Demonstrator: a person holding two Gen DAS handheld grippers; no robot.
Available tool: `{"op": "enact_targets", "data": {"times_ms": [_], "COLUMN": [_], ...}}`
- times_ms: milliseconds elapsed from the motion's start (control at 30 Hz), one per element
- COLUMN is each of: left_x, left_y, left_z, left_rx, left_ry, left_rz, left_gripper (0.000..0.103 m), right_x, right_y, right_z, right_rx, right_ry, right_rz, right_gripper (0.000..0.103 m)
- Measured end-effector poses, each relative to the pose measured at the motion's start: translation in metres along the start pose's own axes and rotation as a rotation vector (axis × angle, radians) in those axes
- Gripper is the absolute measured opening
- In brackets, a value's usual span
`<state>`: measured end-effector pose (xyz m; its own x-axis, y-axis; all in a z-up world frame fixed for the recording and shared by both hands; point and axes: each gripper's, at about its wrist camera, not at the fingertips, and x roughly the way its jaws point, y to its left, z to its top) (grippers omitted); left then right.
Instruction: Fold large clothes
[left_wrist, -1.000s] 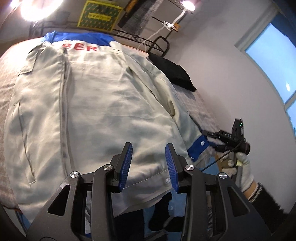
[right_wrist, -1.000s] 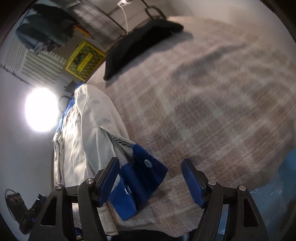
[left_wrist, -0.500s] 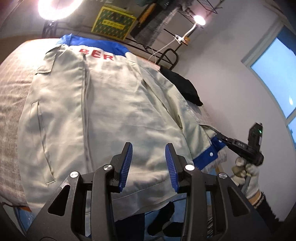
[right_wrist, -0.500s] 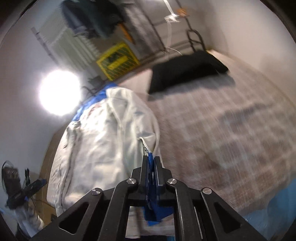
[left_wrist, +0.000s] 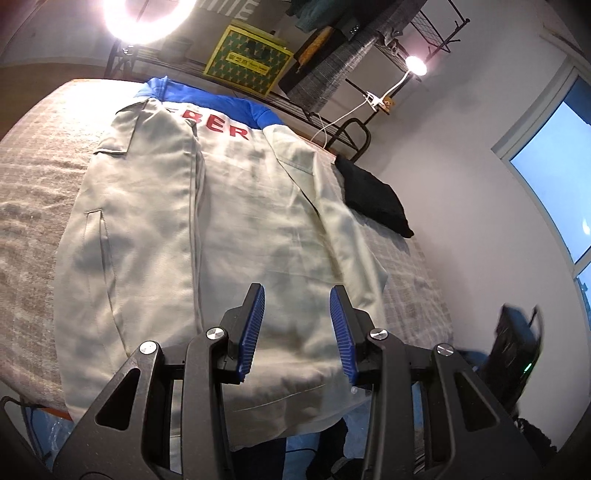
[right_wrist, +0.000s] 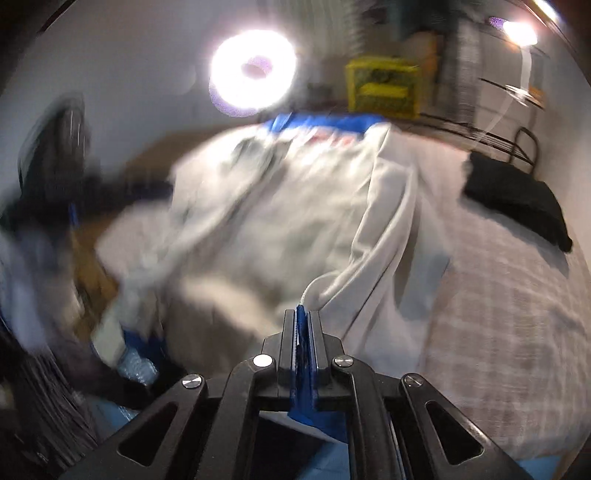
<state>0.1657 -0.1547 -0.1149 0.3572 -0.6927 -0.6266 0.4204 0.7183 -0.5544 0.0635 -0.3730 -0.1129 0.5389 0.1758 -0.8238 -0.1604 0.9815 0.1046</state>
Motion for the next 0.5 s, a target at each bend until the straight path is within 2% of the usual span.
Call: {"op": "enact_targets", "data": {"times_ms": [67,133,200,300,400,500], "left_x": [0.000,0.004,0.009,0.019,0.027,0.031], "left_y": [0.001,0.002,0.003,0.001,-0.003,-0.007], "left_z": [-0.001,-0.003,-0.006,-0.010,-0.012,-0.011], "left_rx": [-0.002,-0.002,-0.002,-0.002,0.000,0.006], "left_ry": [0.004,0.016,0.033,0.063,0.080,0.078], "left_rz": [-0.002,-0.003,0.000,0.001,-0.007,-0.007], "left_gripper": [0.036,0.036,0.036,0.036,0.036,0.036], "right_x": [0.009,0.002,-0.014,-0.022,-0.014,0.005], "right_y": [0.001,-0.005,-0.022,-0.055,-0.076,-0.076], "right_z": [-0.007,-0.011,-0.012,-0.014,-0.010,-0.002], "right_rx": [-0.011,0.013,0.074,0.220,0.317,0.344], "right_ry": [0.049,0.032,-0.027,-0.074,-0.062,-0.028], "right_rz": [0.061,0.116,0.156,0.170,0.197,0.223], "right_gripper": [0.015,0.027,0.027,0.038,0.042,0.045]}}
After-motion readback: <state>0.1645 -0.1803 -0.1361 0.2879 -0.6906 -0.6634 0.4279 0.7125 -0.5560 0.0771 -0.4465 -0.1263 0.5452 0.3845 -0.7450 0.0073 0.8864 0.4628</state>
